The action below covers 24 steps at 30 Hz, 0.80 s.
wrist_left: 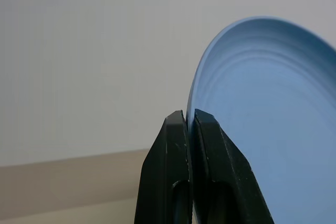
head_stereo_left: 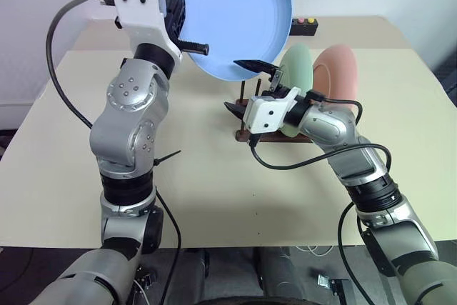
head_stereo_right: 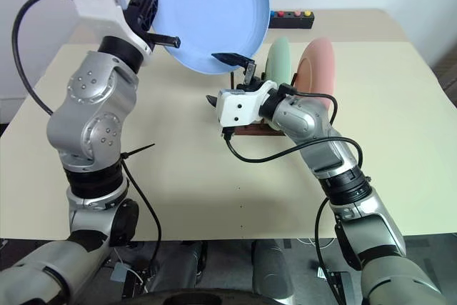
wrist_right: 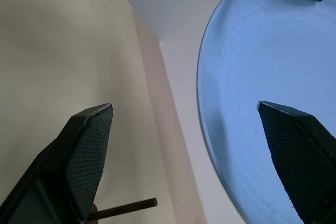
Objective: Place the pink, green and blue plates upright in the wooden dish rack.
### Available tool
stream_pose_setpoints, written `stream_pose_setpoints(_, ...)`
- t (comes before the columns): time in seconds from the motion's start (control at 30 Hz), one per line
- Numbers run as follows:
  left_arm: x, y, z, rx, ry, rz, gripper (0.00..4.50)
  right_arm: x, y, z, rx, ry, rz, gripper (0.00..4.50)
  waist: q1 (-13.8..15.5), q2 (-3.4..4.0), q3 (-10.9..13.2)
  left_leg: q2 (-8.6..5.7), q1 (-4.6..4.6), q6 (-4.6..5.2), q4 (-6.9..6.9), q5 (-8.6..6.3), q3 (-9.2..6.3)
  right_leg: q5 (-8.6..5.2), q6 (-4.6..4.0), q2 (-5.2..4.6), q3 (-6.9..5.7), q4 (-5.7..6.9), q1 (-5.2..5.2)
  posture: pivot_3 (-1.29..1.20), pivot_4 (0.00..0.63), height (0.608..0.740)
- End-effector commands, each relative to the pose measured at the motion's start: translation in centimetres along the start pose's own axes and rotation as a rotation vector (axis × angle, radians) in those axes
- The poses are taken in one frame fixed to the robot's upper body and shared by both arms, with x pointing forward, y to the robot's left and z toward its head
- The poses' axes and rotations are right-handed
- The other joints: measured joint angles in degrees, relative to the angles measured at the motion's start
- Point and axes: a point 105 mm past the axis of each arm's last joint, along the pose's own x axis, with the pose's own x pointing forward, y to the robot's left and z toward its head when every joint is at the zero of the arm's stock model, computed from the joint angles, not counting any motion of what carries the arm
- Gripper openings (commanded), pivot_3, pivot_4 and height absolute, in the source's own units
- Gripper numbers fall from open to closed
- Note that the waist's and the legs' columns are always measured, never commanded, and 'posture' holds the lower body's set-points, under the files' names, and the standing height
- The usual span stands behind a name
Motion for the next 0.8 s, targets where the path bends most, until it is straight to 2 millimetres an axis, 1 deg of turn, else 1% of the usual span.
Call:
stream_pose_setpoints(0.03, -0.3, -0.5, 2.0, 0.003, -0.071, -0.025, 0.0, 0.3, -0.9, 0.4, -0.065, -0.009, -0.035, 4.09, 0.0, 0.0, 0.0, 0.0, 0.0, 0.0, 0.0, 0.0, 0.0, 0.0, 0.0, 0.0, 0.0, 0.0, 0.0, 0.0, 0.15, 0.74)
stream_pose_setpoints(0.07, -0.3, -0.4, 1.9, 0.002, -0.068, -0.024, 0.0, 0.3, -0.9, 0.2, -0.076, 0.001, -0.036, 3.96, 0.0, 0.0, 0.0, 0.0, 0.0, 0.0, 0.0, 0.0, 0.0, 0.0, 0.0, 0.0, 0.0, 0.0, 0.0, 0.0, 0.15, 0.74)
stream_pose_setpoints(0.13, -0.3, -0.2, 1.9, -0.001, -0.066, -0.023, 0.0, 0.3, -0.9, -0.2, -0.105, 0.019, -0.039, 3.28, 0.1, 0.0, 0.0, 0.0, 0.0, 0.0, 0.0, 0.0, 0.0, 0.0, 0.0, 0.0, 0.0, 0.0, 0.0, 0.0, 0.15, 0.74)
stream_pose_setpoints(0.33, -0.5, -0.5, 1.6, -0.018, -0.062, -0.052, 0.0, 0.1, -1.4, -0.7, -0.161, 0.048, -0.079, 0.31, 0.0, 0.0, 0.0, 0.0, 0.0, -0.01, -0.01, 0.01, 0.0, 0.0, 0.0, 0.0, 0.0, 0.0, 0.0, 0.0, 0.15, 0.74)
stream_pose_setpoints(0.37, -0.5, -0.5, 1.6, -0.02, -0.06, -0.056, 0.0, 0.1, -1.4, -0.7, -0.171, 0.052, -0.087, 0.07, 0.0, 0.0, 0.0, 0.0, 0.0, -0.01, 0.0, 0.01, 0.0, 0.0, 0.0, 0.0, 0.0, 0.0, 0.0, 0.0, 0.15, 0.74)
stream_pose_setpoints(0.53, -0.7, -0.3, 1.2, -0.051, -0.051, -0.066, 0.0, 0.0, -1.2, -0.9, -0.201, 0.062, -0.088, 0.07, 0.0, 0.0, 0.0, 0.0, 0.0, -0.01, 0.0, 0.01, 0.0, 0.0, 0.0, 0.0, 0.0, 0.0, 0.0, 0.0, 0.15, 0.74)
stream_pose_setpoints(0.57, -0.9, -0.5, 1.1, -0.099, -0.054, -0.084, 0.66, -0.1, -1.1, -0.9, -0.204, 0.062, -0.086, 0.0, 0.0, 0.0, 0.0, 0.0, 0.0, -0.01, 0.0, 0.01, 0.0, 0.0, 0.0, 0.0, 0.0, 0.0, 0.0, 0.0, 0.15, 0.74)
stream_pose_setpoints(0.6, -1.0, -0.5, 1.1, -0.13, -0.06, -0.092, 0.95, -0.1, -1.1, -0.9, -0.209, 0.063, -0.085, 0.0, 0.0, 0.0, 0.0, 0.0, 0.0, -0.01, -0.01, 0.01, 0.0, 0.0, 0.0, 0.0, 0.0, -0.01, 0.0, 0.0, 0.15, 0.74)
stream_pose_setpoints(0.63, -1.1, -0.4, 1.2, -0.143, -0.065, -0.088, 1.38, -0.2, -1.0, -1.0, -0.215, 0.063, -0.084, 0.0, 0.0, 0.0, 0.0, 0.0, 0.0, -0.02, 0.0, 0.01, 0.0, 0.0, 0.0, 0.0, 0.0, -0.01, 0.0, 0.0, 0.15, 0.74)
stream_pose_setpoints(0.7, -1.2, -0.1, 1.3, -0.151, -0.072, -0.076, 2.47, -0.2, -1.0, -1.0, -0.223, 0.064, -0.082, 0.0, 0.0, -0.01, 0.0, 0.0, 0.0, -0.02, 0.0, 0.01, 0.0, 0.0, 0.0, 0.0, 0.0, -0.01, 0.0, 0.0, 0.15, 0.74)
stream_pose_setpoints(0.8, -1.4, 1.3, 2.7, -0.234, -0.148, -0.049, 4.03, -0.3, -1.0, -1.1, -0.234, 0.064, -0.079, 0.0, 0.0, -0.01, 0.0, 0.0, 0.0, -0.02, 0.0, 0.01, 0.01, 0.0, 0.0, 0.0, 0.0, 0.0, 0.0, 0.0, 0.15, 0.74)
